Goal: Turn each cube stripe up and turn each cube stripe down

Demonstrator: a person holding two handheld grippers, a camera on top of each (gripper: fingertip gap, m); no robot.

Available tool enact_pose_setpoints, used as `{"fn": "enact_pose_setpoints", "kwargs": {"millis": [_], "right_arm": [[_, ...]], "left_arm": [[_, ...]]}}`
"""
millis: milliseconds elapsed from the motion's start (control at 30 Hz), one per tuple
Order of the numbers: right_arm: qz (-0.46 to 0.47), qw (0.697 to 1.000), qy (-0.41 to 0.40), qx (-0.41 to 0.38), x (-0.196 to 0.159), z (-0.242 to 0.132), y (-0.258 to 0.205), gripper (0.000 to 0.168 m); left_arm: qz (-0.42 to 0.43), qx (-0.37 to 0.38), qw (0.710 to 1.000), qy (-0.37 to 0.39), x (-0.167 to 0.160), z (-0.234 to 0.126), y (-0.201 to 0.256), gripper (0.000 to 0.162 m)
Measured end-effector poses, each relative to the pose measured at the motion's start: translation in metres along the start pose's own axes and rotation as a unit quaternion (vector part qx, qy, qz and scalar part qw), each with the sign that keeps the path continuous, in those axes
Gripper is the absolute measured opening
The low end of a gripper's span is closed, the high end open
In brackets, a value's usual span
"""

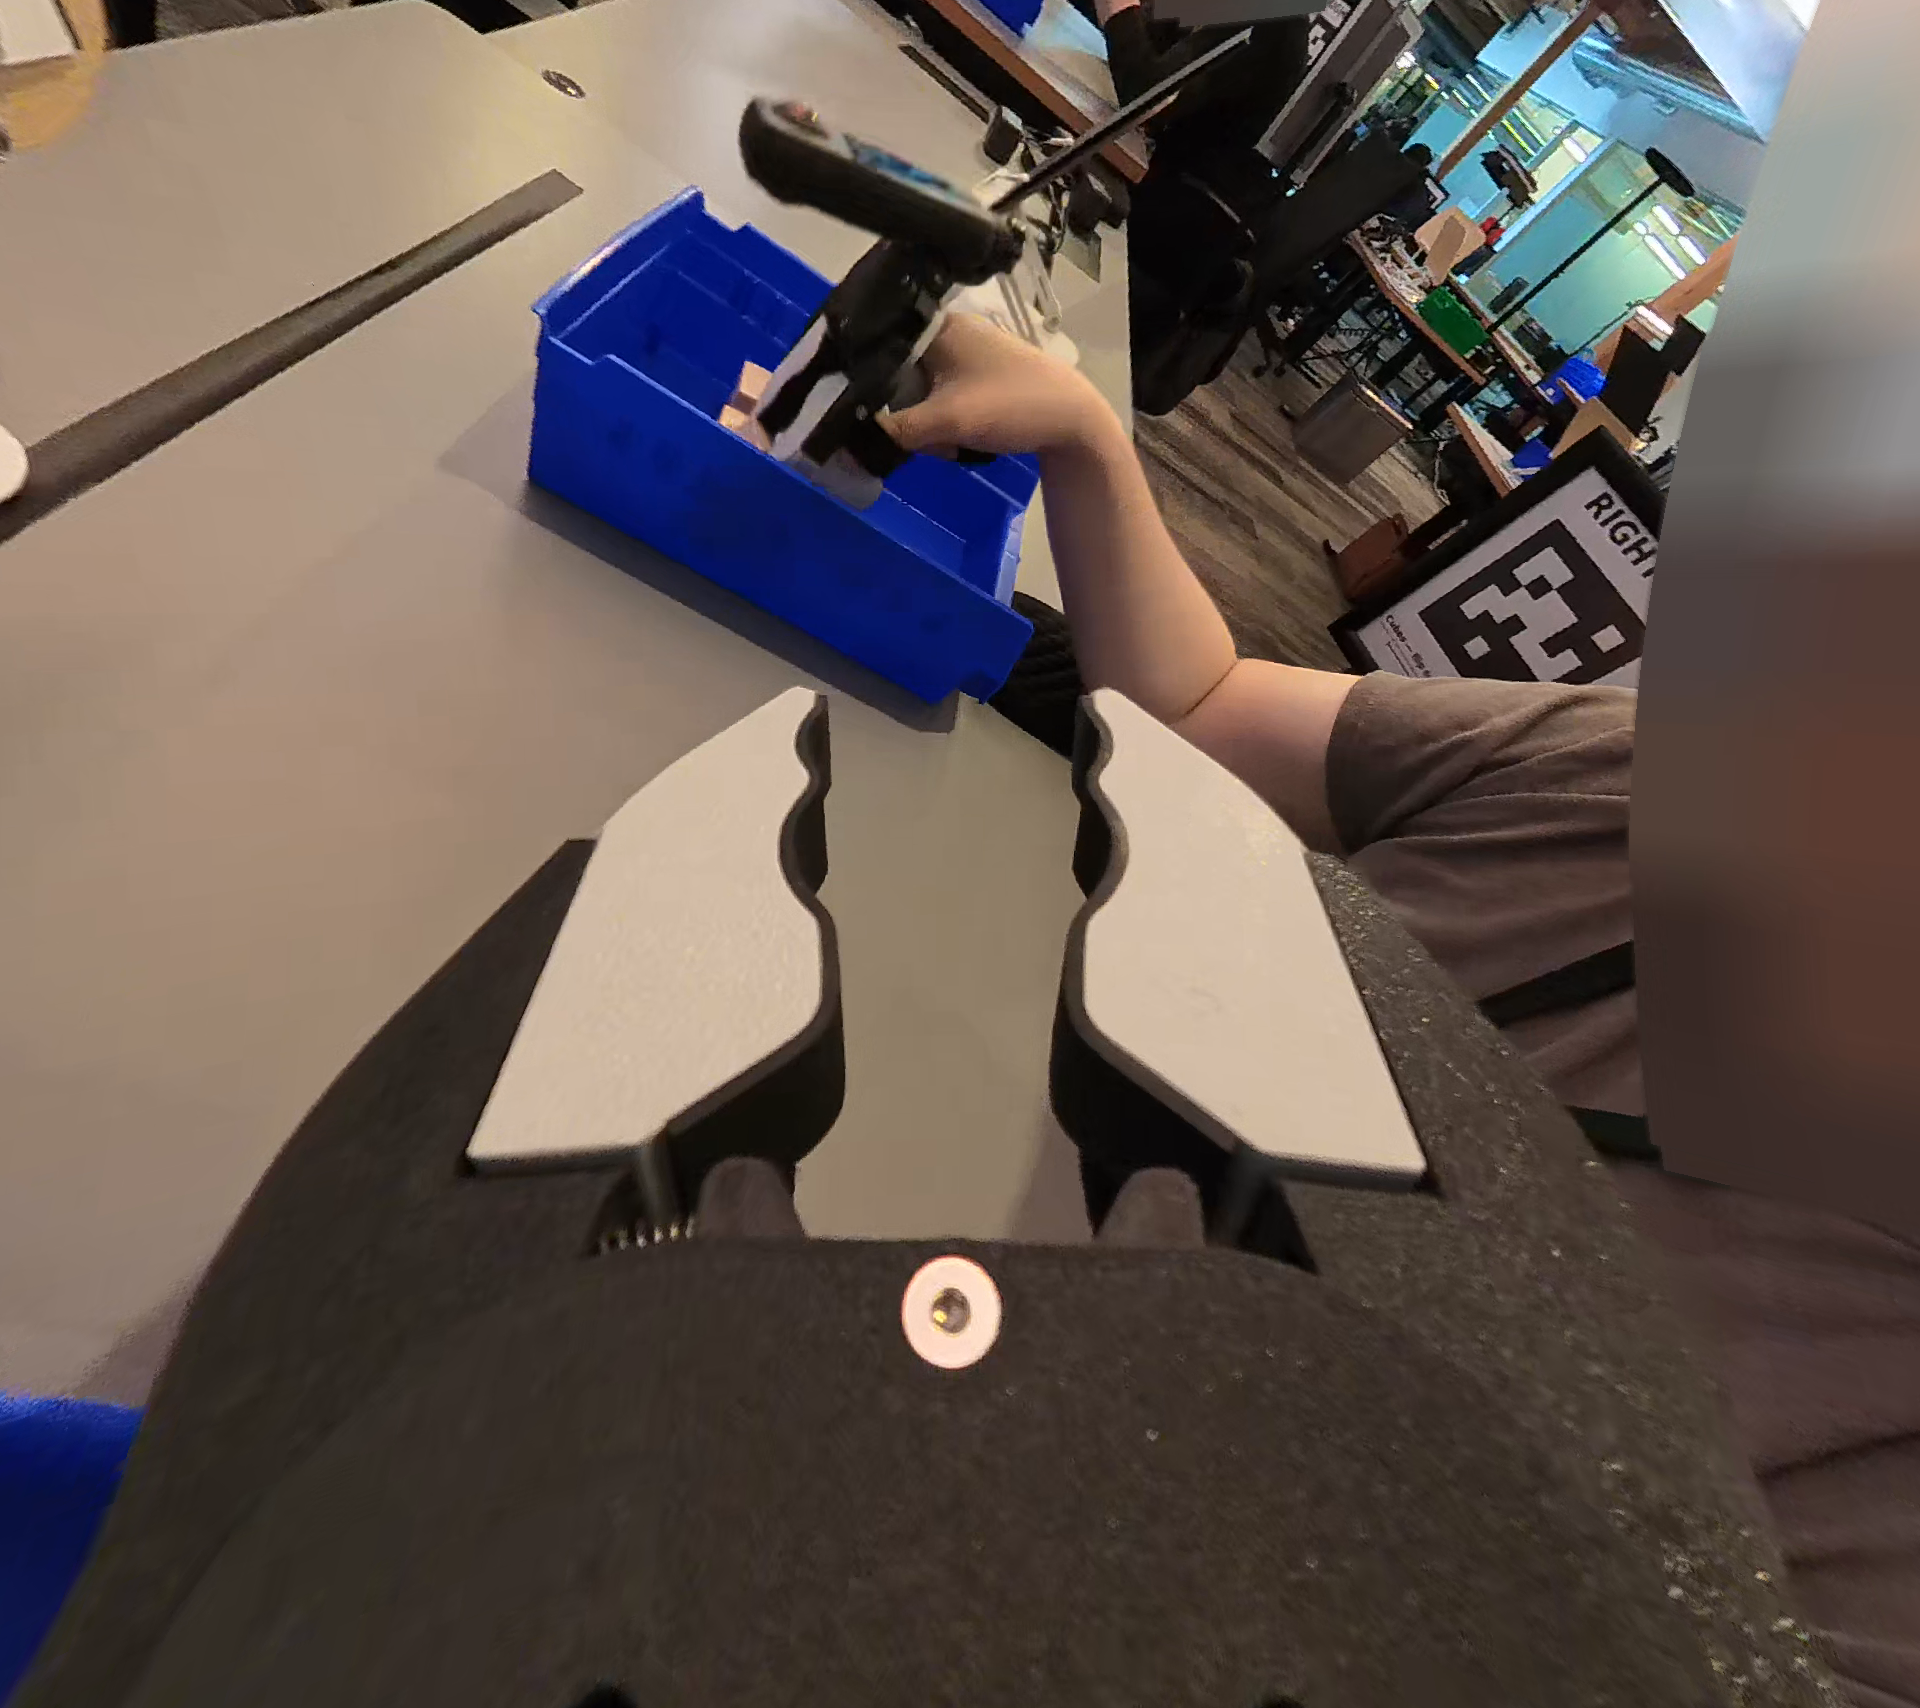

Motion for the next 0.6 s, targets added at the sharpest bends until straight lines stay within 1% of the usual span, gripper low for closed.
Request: {"fn": "enact_pose_setpoints", "kwargs": {"millis": [67,167,267,333,367,433,500,600], "right_arm": [[0.008,1.0,-0.018,-0.023,-0.001,0.011,0.007,0.046],[0.014,0.998,-0.025,-0.051,-0.001,0.017,0.014,0.046],[0.013,0.998,-0.025,-0.055,0.001,0.021,0.015,0.046],[0.015,0.998,-0.023,-0.054,0.002,0.023,0.015,0.047],[0.014,0.998,-0.024,-0.054,0.002,0.023,0.015,0.047],[0.008,0.998,-0.028,-0.051,0.002,0.023,0.014,0.047],[0.004,0.998,-0.027,-0.053,0.002,0.021,0.014,0.049],[-0.01,0.999,-0.004,-0.051,0.008,0.01,0.009,0.051]], "left_arm": [[-0.002,0.007,1.0,0.006,0.002,-0.005,-0.004,0.044],[-0.007,0.025,1.0,0.016,0.004,-0.014,-0.009,0.044],[-0.002,0.037,0.999,0.022,0.004,-0.023,-0.011,0.044],[0.002,0.063,0.998,0.024,0.004,-0.031,-0.017,0.044],[0.004,0.09,0.996,0.026,0.004,-0.037,-0.024,0.044],[0.006,0.171,0.985,0.032,0.003,-0.054,-0.046,0.045],[0.003,0.258,0.966,0.024,-0.004,-0.077,-0.07,0.045],[-0.006,0.342,0.94,0.005,-0.017,-0.111,-0.097,0.043]]}}
Point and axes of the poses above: each gripper's, where its closed fingertips meet, z out along the fingers, x out of its top, y = z × x across the jaws, the point moved 2 cm from there along -z, back along the fingers, and after that the axes turned 9 degrees about x, right-handed, at the moved point
